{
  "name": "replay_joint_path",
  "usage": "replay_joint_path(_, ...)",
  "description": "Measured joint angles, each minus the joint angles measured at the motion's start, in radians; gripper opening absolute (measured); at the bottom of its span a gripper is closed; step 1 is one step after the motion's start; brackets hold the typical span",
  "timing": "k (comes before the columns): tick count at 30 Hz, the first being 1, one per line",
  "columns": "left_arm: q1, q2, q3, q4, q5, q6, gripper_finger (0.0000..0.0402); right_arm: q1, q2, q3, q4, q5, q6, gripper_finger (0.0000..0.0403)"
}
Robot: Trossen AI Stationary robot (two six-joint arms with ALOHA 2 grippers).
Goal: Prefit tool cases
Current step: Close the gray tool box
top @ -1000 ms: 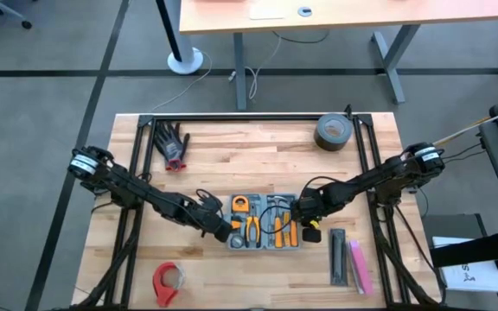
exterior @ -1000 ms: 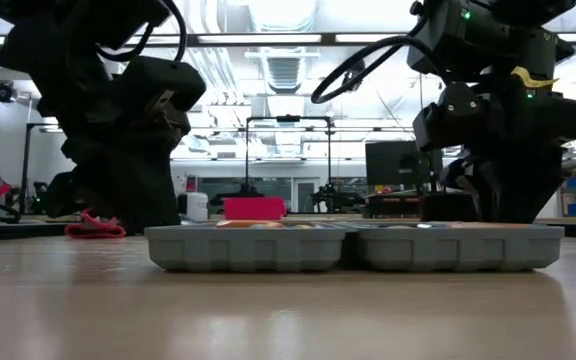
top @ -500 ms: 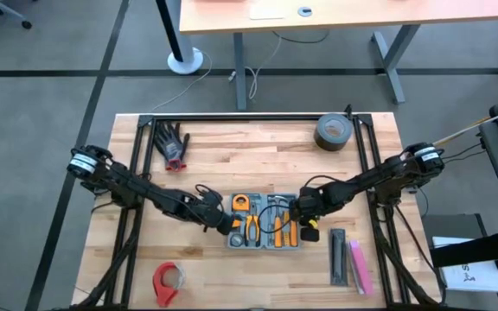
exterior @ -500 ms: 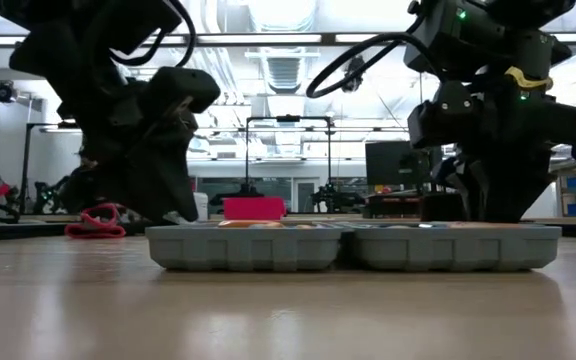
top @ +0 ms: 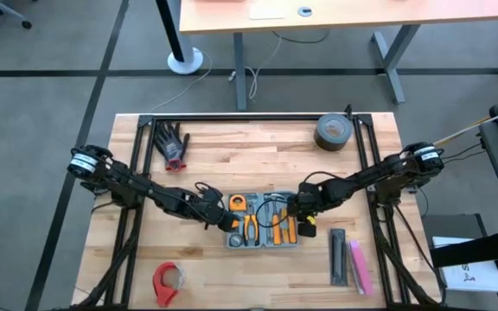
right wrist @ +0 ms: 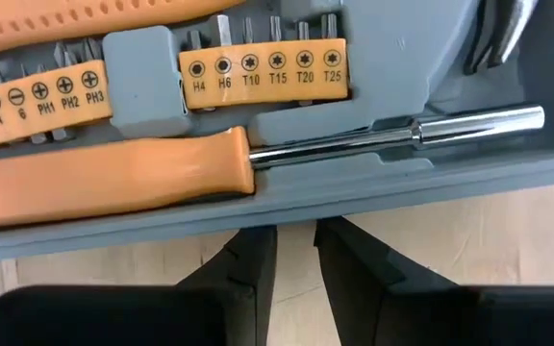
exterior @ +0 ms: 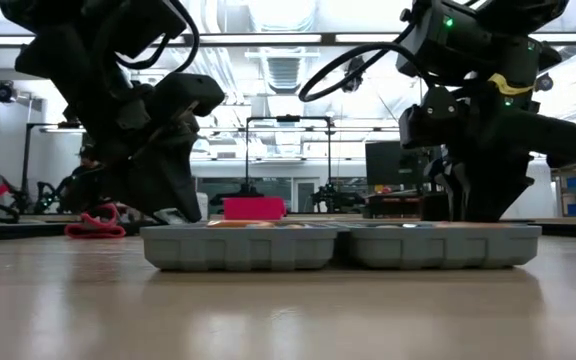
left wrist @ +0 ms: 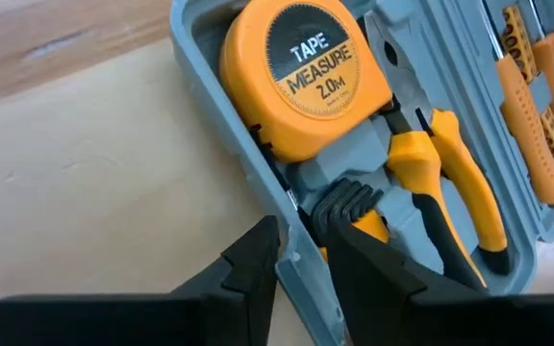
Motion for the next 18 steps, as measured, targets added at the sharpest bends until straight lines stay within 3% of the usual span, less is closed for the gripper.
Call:
replay_joint_path(10,-0.001,0.001,0.0,-0.001,0.012,-0.027,0.004,0.0,0.0,0.0,0.002,0.003,0.022,0.0064)
replay_joint_path(18,0.0,0.001,0.0,0.0,0.012,-0.019,0.0027,0.001,0.0,-0.001,0.006,0.016,0.071,0.0067)
